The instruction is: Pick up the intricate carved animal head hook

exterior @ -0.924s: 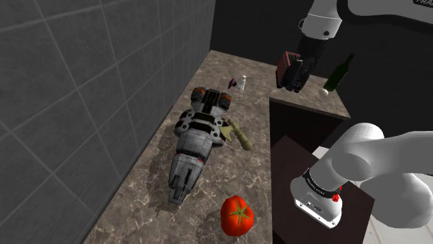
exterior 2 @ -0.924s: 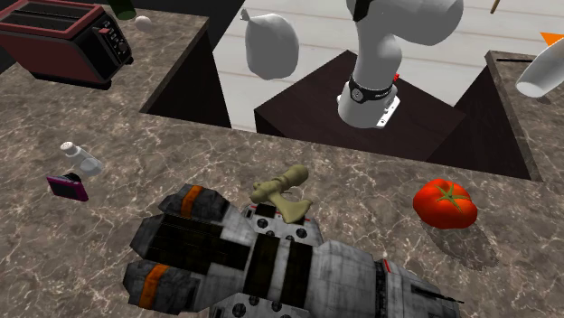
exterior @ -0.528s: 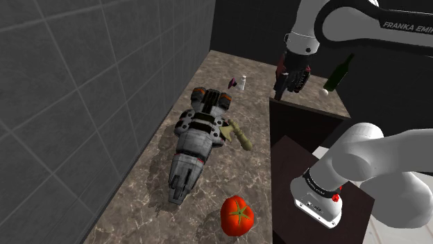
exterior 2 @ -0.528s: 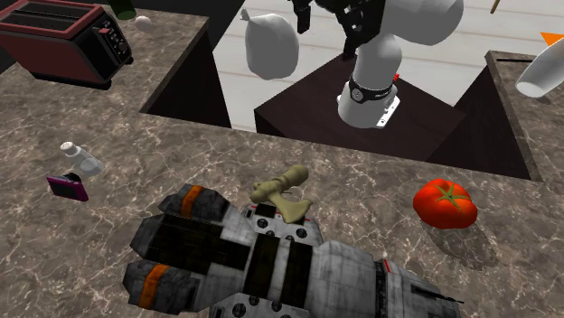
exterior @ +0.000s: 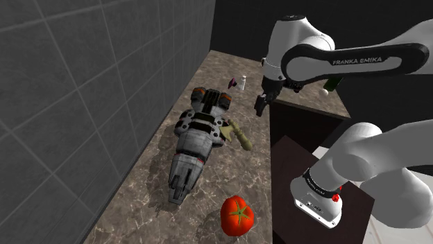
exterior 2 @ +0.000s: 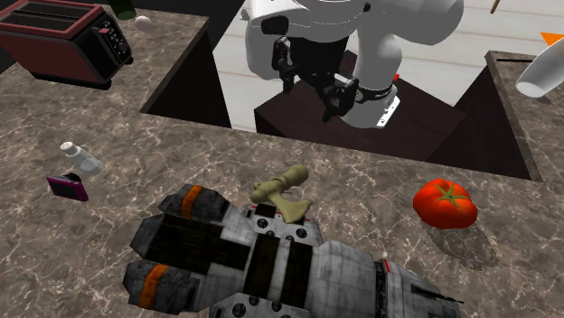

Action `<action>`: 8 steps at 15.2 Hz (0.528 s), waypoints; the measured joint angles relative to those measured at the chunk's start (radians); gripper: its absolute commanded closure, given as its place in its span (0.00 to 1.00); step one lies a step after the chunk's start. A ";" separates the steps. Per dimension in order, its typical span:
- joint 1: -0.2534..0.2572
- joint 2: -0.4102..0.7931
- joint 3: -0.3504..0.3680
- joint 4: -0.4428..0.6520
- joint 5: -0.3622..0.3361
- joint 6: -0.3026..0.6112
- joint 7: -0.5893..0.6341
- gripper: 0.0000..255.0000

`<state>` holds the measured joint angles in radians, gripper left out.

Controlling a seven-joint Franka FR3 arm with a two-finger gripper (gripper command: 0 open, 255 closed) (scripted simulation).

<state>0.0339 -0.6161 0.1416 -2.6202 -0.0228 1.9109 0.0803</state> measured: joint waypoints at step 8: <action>-0.028 0.286 0.068 -0.046 -0.110 0.337 0.058 0.00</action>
<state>0.0061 -0.3297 0.2097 -2.6661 -0.1326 2.2482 0.1384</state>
